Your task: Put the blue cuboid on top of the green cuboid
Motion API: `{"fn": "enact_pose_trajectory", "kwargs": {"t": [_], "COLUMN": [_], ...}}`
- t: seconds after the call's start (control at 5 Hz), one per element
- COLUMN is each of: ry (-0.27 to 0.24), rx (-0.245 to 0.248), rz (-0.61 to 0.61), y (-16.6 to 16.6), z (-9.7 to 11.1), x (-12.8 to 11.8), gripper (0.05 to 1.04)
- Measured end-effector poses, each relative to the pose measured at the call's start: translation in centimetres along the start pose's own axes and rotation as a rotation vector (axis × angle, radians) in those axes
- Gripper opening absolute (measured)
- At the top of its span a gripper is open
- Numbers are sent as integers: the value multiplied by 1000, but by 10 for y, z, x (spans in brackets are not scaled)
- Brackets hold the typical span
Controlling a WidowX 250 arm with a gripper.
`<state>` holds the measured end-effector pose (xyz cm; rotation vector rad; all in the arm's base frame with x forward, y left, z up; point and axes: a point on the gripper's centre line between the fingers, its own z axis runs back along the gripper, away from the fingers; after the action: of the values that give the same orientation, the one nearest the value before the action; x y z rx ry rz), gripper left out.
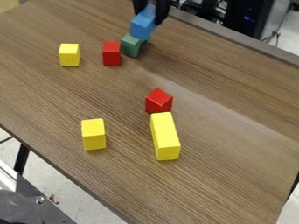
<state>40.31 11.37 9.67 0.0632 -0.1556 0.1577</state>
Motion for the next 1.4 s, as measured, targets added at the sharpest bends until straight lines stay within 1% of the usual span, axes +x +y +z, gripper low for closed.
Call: {"fn": "enact_pose_trajectory", "kwargs": {"t": [0.2,0.4,0.6,1.0,1.2,1.4], "ry": [-2,19,18,53,45,49], "rx": [-4,-5,-13,-30,-29,-28], "rz": [0,0,5,4,6,1], "y": [3,9,14,30,35,36], "z": [1,-9,-11,-31,-32,-31], "x": [2,4,7,22,27,27], "gripper": [567,567,567,567,567,567]}}
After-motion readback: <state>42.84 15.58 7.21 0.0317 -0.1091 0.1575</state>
